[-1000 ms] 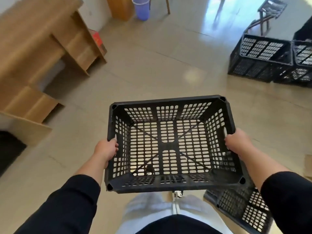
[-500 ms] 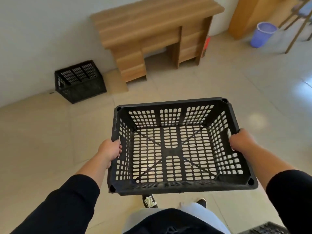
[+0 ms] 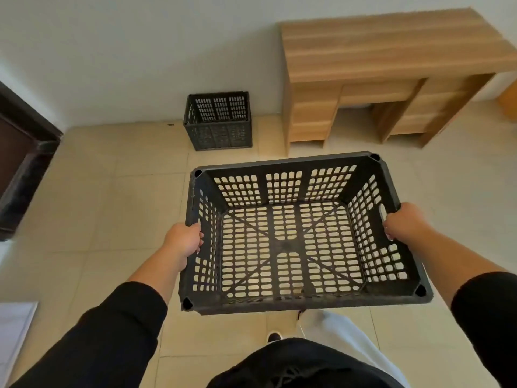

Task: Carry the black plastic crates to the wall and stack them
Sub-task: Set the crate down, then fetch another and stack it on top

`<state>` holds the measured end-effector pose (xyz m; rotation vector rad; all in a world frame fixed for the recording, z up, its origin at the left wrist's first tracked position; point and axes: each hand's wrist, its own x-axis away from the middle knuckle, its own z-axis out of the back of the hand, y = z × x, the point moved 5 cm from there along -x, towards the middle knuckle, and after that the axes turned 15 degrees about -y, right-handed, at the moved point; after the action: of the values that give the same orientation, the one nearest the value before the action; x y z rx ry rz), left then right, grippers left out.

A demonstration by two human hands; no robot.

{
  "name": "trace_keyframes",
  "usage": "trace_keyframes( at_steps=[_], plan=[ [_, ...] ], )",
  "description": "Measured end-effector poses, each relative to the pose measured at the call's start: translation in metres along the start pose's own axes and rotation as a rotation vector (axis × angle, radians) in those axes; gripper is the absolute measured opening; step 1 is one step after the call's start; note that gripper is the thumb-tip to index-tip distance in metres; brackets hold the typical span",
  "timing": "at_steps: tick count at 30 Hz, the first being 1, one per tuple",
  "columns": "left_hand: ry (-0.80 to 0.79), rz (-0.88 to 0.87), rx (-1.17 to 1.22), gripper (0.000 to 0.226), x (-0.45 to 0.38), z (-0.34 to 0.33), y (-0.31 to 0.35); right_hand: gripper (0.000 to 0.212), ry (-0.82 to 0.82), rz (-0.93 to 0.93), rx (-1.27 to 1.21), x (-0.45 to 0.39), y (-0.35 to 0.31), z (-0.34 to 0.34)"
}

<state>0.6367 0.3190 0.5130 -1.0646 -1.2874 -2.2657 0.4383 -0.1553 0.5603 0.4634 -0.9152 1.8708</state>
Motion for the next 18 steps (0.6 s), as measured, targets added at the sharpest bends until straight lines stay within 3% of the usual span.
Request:
trace_keyframes(
  at_steps=[5, 18],
  plan=[
    [0.047, 0.044, 0.052, 0.028, -0.046, 0.047, 0.023, 0.016, -0.054, 0.047, 0.050, -0.054, -0.088, -0.022],
    [0.222, 0.105, 0.162, 0.029, -0.163, 0.169, 0.135, 0.034, -0.201, 0.129, 0.136, -0.186, -0.343, -0.063]
  ],
)
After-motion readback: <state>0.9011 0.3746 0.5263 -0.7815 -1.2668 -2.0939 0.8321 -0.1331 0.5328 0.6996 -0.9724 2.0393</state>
